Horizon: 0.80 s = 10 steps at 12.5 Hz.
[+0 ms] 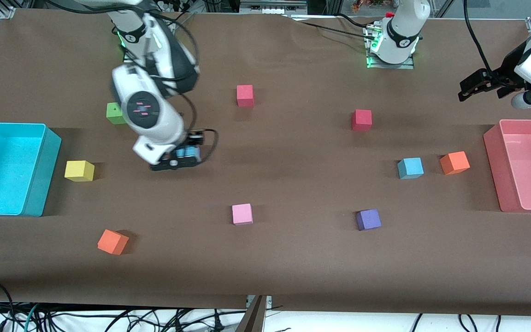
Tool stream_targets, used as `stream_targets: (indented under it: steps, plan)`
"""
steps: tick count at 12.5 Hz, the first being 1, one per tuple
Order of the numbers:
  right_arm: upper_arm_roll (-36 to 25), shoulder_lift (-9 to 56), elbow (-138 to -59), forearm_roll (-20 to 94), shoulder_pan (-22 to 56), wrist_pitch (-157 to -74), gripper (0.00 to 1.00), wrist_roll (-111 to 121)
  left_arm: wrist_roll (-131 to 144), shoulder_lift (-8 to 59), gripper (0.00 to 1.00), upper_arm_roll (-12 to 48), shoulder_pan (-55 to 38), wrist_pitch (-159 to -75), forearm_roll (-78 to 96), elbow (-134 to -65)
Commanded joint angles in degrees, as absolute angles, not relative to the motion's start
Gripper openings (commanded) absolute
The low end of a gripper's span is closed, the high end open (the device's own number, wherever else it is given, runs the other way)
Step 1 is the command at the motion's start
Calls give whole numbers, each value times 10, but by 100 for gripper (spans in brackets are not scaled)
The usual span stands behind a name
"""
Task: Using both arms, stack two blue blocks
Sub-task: 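Carry the cube to mid-table with the right gripper while the left gripper reaches out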
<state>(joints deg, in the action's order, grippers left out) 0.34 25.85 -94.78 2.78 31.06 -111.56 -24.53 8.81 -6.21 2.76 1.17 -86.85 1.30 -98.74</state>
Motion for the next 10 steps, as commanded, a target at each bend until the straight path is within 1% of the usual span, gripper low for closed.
stream_targets:
  steps: [1,4,5,6,7,8,9,10]
  plan:
    - [-1,364,-855,41,348,-1159,15,-308,83,-63,100,26,17,-877,24,-992]
    - [-1,414,-856,41,376,-1227,15,-342,82,-61,100,24,17,-883,18,-996]
    - [-1,420,-856,41,377,-1239,15,-342,82,-61,100,24,17,-883,18,-998]
    - [-1,425,-856,41,378,-1247,16,-342,82,-61,100,24,17,-887,18,-1003]
    - [-1,430,-856,41,385,-1251,20,-342,82,-61,100,24,17,-892,18,-1005]
    - [-1,432,-856,43,388,-1251,90,-344,82,-60,100,23,17,-900,18,-1016]
    - [-1,432,-856,42,388,-1251,100,-343,82,-60,100,23,18,-907,18,-1026]
    - [-1,429,-856,42,389,-1251,100,-344,82,-60,100,23,18,-910,18,-1030]
